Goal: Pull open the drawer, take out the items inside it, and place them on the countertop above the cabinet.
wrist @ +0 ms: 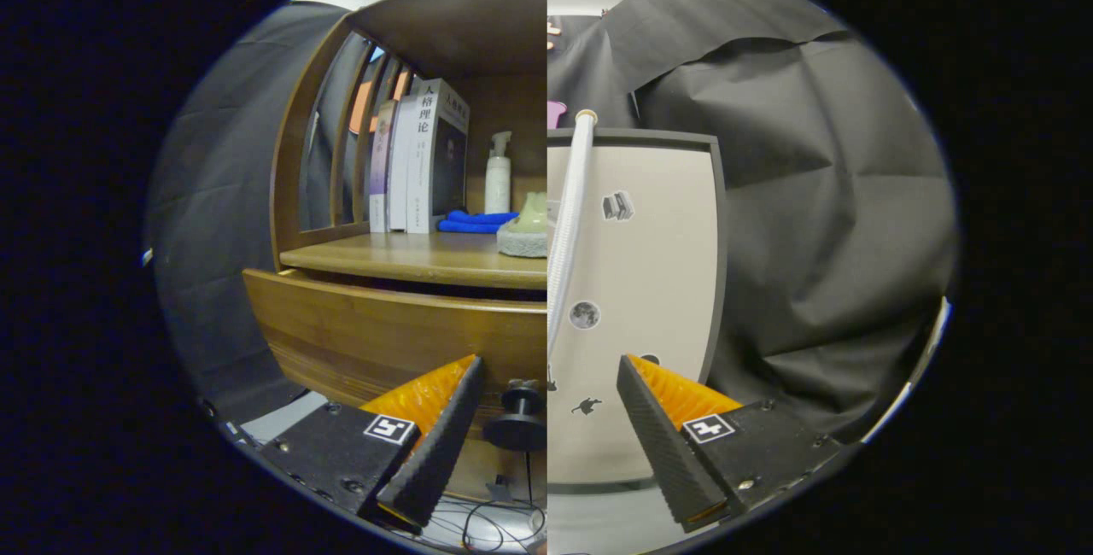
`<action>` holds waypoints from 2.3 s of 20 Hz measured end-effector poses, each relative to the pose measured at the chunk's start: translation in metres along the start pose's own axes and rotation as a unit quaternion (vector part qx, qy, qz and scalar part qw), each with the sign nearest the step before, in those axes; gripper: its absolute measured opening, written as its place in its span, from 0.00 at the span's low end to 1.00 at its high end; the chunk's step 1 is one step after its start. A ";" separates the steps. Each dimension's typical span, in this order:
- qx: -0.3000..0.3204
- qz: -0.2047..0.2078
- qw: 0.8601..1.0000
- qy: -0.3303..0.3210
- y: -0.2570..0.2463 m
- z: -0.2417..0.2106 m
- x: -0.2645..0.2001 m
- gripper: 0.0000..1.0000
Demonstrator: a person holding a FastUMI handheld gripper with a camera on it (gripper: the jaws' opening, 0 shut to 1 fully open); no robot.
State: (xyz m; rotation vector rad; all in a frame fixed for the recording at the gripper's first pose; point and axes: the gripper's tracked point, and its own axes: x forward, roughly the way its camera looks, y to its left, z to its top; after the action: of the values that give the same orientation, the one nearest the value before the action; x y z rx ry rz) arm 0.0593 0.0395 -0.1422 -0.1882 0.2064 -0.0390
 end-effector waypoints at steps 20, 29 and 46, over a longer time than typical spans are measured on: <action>-0.014 -0.008 1.000 -0.003 0.003 0.003 0.026 0.99; 0.012 0.004 1.000 -0.003 -0.016 0.005 0.005 1.00; -0.003 0.027 0.998 -0.051 -0.005 0.021 -0.139 1.00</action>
State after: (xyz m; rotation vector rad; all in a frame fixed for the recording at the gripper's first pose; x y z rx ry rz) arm -0.0726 0.0462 -0.0937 -0.1910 0.1099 0.0245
